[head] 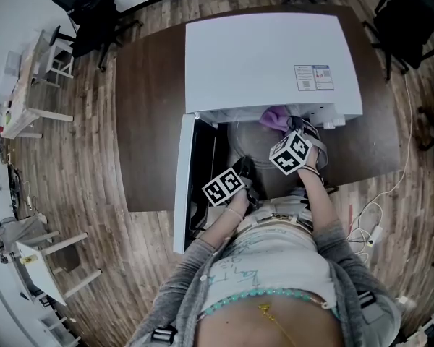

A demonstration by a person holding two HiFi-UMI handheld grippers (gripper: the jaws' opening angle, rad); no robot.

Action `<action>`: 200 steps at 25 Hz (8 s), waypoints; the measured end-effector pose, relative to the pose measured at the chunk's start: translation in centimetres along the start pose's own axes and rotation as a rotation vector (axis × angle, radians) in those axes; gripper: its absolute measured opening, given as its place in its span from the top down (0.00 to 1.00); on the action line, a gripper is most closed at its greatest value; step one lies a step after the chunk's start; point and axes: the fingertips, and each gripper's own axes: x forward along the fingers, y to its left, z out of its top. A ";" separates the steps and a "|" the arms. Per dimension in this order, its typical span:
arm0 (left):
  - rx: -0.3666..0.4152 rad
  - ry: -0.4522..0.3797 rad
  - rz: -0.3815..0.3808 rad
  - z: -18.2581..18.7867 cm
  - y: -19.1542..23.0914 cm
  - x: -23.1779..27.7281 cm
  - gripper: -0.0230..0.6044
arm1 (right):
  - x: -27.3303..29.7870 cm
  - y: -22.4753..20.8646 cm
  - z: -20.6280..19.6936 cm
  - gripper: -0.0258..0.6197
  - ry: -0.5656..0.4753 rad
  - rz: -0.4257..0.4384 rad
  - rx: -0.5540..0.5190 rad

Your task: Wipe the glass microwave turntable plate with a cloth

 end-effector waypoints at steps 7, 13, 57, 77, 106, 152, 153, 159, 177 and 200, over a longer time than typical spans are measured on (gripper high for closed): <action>0.025 0.011 0.003 0.0 0.0 -0.1 0.87 | -0.6 0.2 -2.1 0.79 0.033 0.015 0.037; 0.025 0.012 0.002 0.0 0.0 0.0 0.87 | -1.1 0.9 -4.0 0.79 0.071 0.021 0.060; 0.032 0.006 0.011 -0.1 0.0 0.0 0.87 | -3.0 11.4 -4.9 0.79 0.083 0.383 -0.129; 0.028 0.002 0.012 -0.2 -0.1 0.1 0.87 | -1.8 11.9 -0.4 0.79 0.012 0.381 -0.239; 0.033 0.002 0.015 -0.2 -0.2 0.1 0.86 | 0.4 13.2 7.7 0.79 -0.080 0.397 -0.382; 0.027 0.006 0.007 -0.1 0.0 0.1 0.86 | 2.1 1.1 8.8 0.79 -0.148 0.085 -0.098; 0.028 0.005 0.007 -0.1 0.0 0.1 0.86 | 2.1 0.8 8.6 0.79 -0.146 0.078 -0.089; 0.026 0.006 0.008 -0.1 0.0 0.0 0.86 | 1.8 -0.6 7.5 0.79 -0.130 0.047 -0.039; 0.022 0.011 0.002 0.0 -0.1 -0.1 0.86 | 0.7 -2.5 2.5 0.79 -0.053 -0.039 0.078; 0.019 0.016 -0.003 0.0 0.1 -0.1 0.86 | -1.0 -1.3 -4.5 0.79 0.044 -0.024 0.220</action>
